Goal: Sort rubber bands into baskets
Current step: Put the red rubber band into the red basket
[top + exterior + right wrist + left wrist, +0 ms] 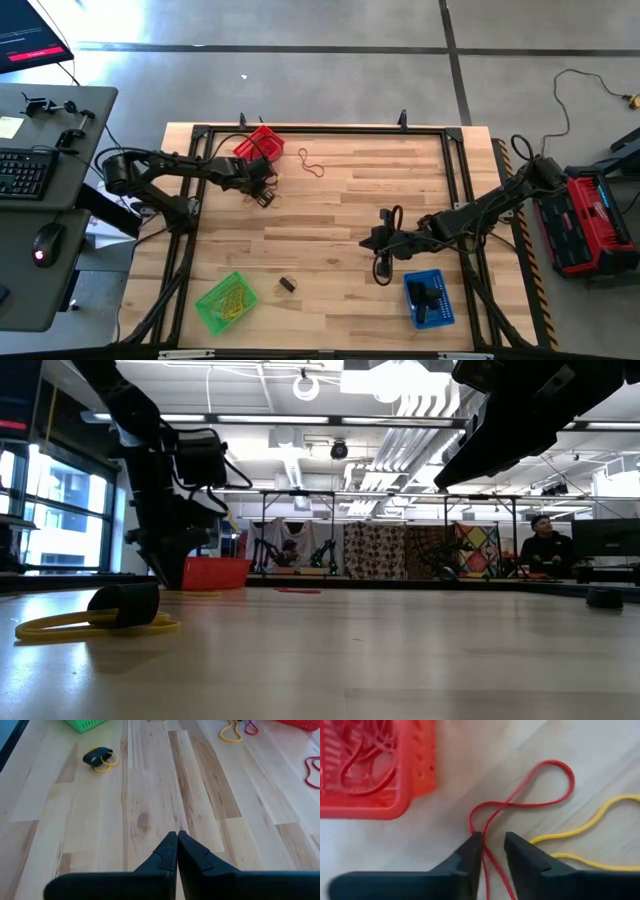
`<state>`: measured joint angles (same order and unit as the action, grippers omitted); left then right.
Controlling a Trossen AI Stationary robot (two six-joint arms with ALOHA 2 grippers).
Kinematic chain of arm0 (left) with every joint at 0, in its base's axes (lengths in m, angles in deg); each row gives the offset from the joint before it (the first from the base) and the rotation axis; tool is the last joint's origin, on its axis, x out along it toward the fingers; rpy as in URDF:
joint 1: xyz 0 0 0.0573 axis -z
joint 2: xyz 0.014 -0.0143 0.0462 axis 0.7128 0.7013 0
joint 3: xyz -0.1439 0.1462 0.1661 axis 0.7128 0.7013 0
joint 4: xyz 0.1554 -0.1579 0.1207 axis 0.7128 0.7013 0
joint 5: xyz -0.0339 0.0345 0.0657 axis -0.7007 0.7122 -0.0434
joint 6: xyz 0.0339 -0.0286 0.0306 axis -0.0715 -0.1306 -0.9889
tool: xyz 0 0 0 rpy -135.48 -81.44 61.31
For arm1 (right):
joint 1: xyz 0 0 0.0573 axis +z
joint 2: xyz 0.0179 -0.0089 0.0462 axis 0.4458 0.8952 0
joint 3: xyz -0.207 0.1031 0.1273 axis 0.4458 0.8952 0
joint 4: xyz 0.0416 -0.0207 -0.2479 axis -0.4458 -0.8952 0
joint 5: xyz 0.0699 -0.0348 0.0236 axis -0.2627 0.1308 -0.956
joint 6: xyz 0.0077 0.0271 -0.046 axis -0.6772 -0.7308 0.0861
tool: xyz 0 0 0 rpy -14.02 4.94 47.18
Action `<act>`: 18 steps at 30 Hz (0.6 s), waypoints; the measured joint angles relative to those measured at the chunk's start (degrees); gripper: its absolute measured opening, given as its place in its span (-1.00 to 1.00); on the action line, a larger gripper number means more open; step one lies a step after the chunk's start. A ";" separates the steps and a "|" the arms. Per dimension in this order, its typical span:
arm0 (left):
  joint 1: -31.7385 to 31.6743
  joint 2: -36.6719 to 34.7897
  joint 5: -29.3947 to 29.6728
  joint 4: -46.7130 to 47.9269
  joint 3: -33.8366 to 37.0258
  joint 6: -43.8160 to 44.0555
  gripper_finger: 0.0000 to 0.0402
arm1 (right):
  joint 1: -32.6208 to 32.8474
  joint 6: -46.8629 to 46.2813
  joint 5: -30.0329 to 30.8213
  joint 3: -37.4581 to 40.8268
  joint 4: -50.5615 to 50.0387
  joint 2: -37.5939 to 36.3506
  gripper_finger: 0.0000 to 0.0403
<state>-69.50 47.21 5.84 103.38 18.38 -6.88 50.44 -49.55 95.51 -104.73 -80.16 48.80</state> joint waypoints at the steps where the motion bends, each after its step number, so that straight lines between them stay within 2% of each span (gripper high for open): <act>1: 0.21 0.00 -0.07 -0.07 0.00 -0.85 -0.68 | 0.00 -0.01 0.00 0.00 0.01 0.00 -1.00; 5: 1.44 0.02 0.00 -0.46 0.02 -3.95 -0.96 | 0.00 -0.01 0.00 0.00 0.02 0.00 -1.00; 10: 3.45 -2.04 0.95 -0.94 0.22 -4.85 -0.98 | 0.00 -0.28 0.00 0.00 0.02 0.00 -1.00; 18: 5.95 -10.36 -0.10 -1.37 0.33 -3.21 -1.00 | 0.00 -0.59 0.02 0.00 0.11 0.00 -1.00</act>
<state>-63.55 36.85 5.74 102.01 18.71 -10.09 50.44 -50.13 95.53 -104.73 -80.05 48.80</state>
